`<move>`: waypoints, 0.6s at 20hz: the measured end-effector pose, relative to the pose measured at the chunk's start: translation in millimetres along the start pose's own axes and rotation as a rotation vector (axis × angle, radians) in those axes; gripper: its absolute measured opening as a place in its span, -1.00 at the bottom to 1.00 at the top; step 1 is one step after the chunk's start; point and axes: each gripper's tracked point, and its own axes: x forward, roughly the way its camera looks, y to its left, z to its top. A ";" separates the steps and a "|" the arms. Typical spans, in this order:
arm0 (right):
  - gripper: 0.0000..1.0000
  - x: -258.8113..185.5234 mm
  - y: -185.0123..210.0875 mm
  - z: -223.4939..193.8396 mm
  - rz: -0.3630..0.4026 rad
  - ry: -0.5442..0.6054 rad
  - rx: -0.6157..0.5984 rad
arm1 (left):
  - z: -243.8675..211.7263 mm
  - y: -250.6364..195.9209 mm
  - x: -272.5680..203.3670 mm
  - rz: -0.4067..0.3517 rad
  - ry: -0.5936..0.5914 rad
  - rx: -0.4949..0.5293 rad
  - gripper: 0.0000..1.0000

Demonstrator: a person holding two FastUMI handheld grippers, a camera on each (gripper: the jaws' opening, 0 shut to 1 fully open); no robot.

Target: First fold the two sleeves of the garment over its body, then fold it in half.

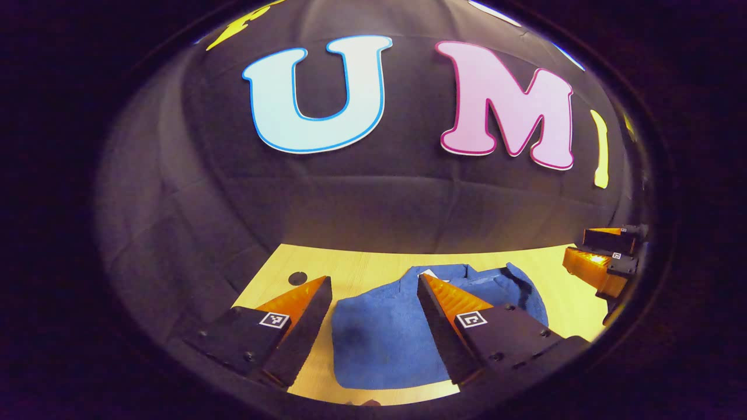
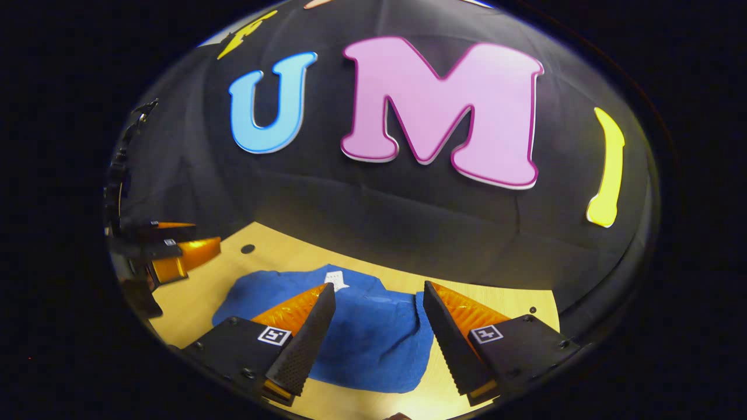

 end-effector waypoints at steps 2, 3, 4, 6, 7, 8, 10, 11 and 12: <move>0.91 -33.1 26.1 4.1 0.037 -0.036 -0.007 | -9.8 -24.1 -43.0 -0.054 -0.025 0.007 0.72; 0.92 -49.5 37.3 1.9 0.056 -0.041 -0.008 | -12.5 -31.8 -63.7 -0.070 -0.058 0.011 0.72; 0.90 -65.1 46.0 -1.2 0.068 -0.043 -0.009 | -17.4 -37.0 -84.2 -0.082 -0.080 0.016 0.72; 0.91 -100.1 61.8 -5.8 0.091 -0.066 -0.008 | -32.9 -43.5 -127.7 -0.093 -0.093 0.041 0.72; 0.91 -118.3 68.1 -7.6 0.108 -0.084 -0.023 | -37.1 -44.7 -149.3 -0.096 -0.108 0.057 0.72; 0.91 -136.8 69.5 -10.5 0.105 -0.093 -0.040 | -40.0 -47.4 -167.4 -0.109 -0.121 0.079 0.72; 0.90 -173.3 75.1 -18.3 0.090 -0.106 -0.040 | -42.7 -43.8 -204.4 -0.104 -0.151 0.143 0.72; 0.91 -191.1 80.9 -19.7 0.087 -0.115 -0.021 | -44.9 -40.8 -220.9 -0.097 -0.162 0.176 0.72; 0.91 -204.9 84.5 -19.3 0.078 -0.126 -0.002 | -43.2 -37.3 -238.4 -0.087 -0.188 0.198 0.72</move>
